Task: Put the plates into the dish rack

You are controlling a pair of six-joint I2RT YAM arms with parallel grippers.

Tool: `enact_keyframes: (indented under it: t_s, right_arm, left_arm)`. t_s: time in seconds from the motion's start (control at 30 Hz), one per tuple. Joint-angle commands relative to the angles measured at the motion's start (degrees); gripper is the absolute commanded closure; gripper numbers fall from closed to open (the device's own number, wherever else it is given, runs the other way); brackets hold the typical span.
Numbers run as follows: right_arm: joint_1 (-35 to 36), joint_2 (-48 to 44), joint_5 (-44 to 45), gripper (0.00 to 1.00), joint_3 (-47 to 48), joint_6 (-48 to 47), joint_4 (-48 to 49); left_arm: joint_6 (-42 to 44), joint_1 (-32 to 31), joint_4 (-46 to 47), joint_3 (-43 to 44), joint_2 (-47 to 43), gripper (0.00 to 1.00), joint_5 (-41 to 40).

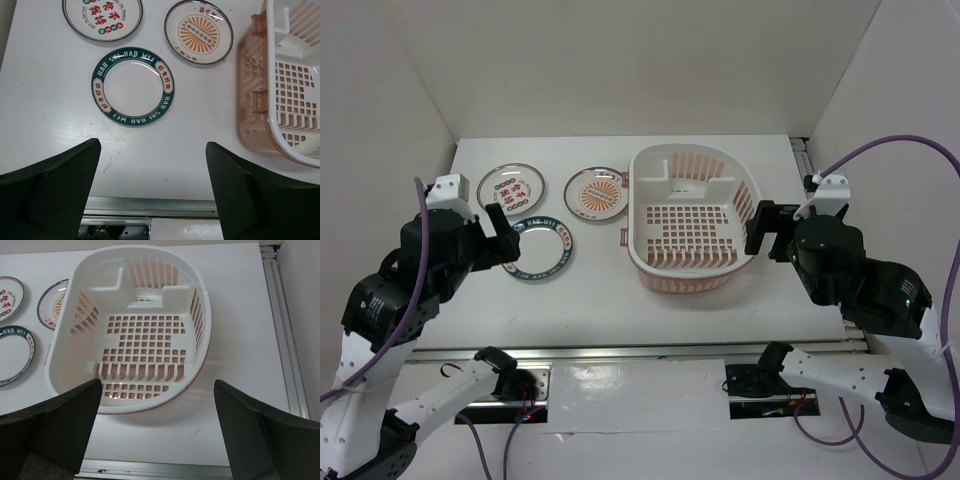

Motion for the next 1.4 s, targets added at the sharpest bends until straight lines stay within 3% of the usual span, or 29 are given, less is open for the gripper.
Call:
enact_keyframes:
  t_s: [0.0,0.2,0.4,0.5,0.67,0.87,0.97,1.17,1.37]
  right_arm:
    - [-0.3,0.6,-0.6,0.00,-0.3,-0.3,0.6]
    - [-0.3,-2.1,-5.3,0.00,-4.1,-2.9,7.1]
    - [-0.3,0.4,-10.9,0.00,-13.4,-6.7,22.2]
    - [-0.3,4.0,-15.9,0.00,-14.9,-7.2,30.5]
    - [-0.3,6.8,-23.6,0.00,-16.1,-7.2,40.1]
    - [-0.3,8.3,-29.0,0.00,-17.9,-8.9,43.2]
    - [-0.3,8.3,-29.5,0.00,-19.2,-9.6,43.2]
    - [-0.3,7.1,-31.5,0.00,-22.2,-10.7,44.7]
    - [-0.3,5.5,-34.4,0.00,-23.6,-11.2,45.2]
  left_arm:
    - [-0.6,-0.2,1.0,0.4,0.1,0.00,-0.9]
    - [-2.7,-0.2,4.9,-2.7,0.1,0.00,0.5]
    - [-6.7,1.3,18.9,-10.2,4.0,0.00,6.7]
    - [-8.8,8.8,24.3,-10.2,11.2,0.00,17.0]
    - [-12.7,20.4,32.8,-10.0,17.3,0.00,23.6]
    - [-17.0,40.3,40.9,-13.4,22.6,0.00,33.0]
    - [-21.1,46.5,45.7,-19.0,22.6,0.00,32.5]
    - [-22.3,50.6,53.3,-25.4,27.6,0.02,32.6]
    - [-22.9,54.7,61.4,-25.0,41.2,0.02,39.6]
